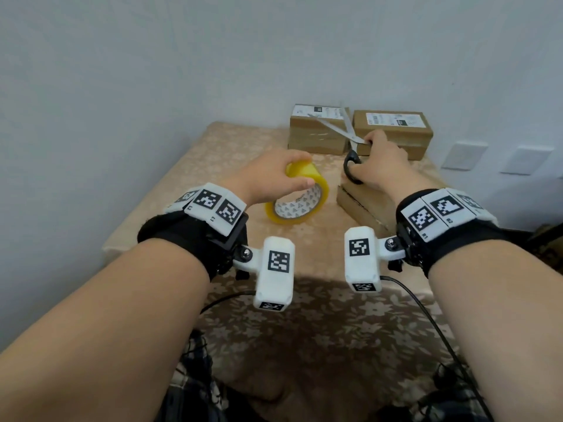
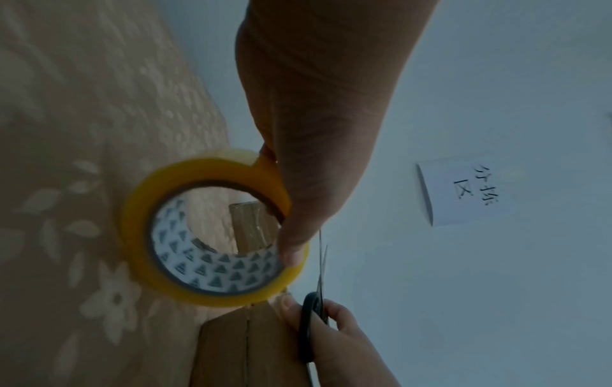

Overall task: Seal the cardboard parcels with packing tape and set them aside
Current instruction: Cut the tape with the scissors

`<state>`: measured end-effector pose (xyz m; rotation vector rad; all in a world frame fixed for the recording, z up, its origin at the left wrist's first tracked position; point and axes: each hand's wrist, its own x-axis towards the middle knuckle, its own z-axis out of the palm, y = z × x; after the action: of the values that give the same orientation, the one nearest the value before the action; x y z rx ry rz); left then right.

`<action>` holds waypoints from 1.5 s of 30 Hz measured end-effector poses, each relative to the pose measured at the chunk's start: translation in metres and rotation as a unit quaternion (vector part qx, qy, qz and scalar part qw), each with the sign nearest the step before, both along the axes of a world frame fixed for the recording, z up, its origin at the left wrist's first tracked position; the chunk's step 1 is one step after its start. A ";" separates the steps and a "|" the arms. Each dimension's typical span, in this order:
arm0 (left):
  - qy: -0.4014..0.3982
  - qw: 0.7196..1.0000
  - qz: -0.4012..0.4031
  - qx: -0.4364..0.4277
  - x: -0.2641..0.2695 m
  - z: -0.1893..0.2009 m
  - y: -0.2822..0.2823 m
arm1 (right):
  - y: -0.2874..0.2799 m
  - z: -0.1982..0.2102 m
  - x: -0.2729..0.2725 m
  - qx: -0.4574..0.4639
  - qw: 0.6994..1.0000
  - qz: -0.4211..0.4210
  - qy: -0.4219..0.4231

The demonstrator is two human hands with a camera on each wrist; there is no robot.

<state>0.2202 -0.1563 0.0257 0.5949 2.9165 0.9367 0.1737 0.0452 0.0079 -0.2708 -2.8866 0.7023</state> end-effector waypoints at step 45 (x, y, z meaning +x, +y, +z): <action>-0.002 0.992 0.044 -0.117 0.001 0.012 0.024 | -0.005 0.057 0.066 0.009 0.997 0.062 0.054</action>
<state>0.2213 -0.1325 0.0377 0.4526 3.0095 0.5878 0.2399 0.0400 0.0652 -0.0487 -2.8246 0.6881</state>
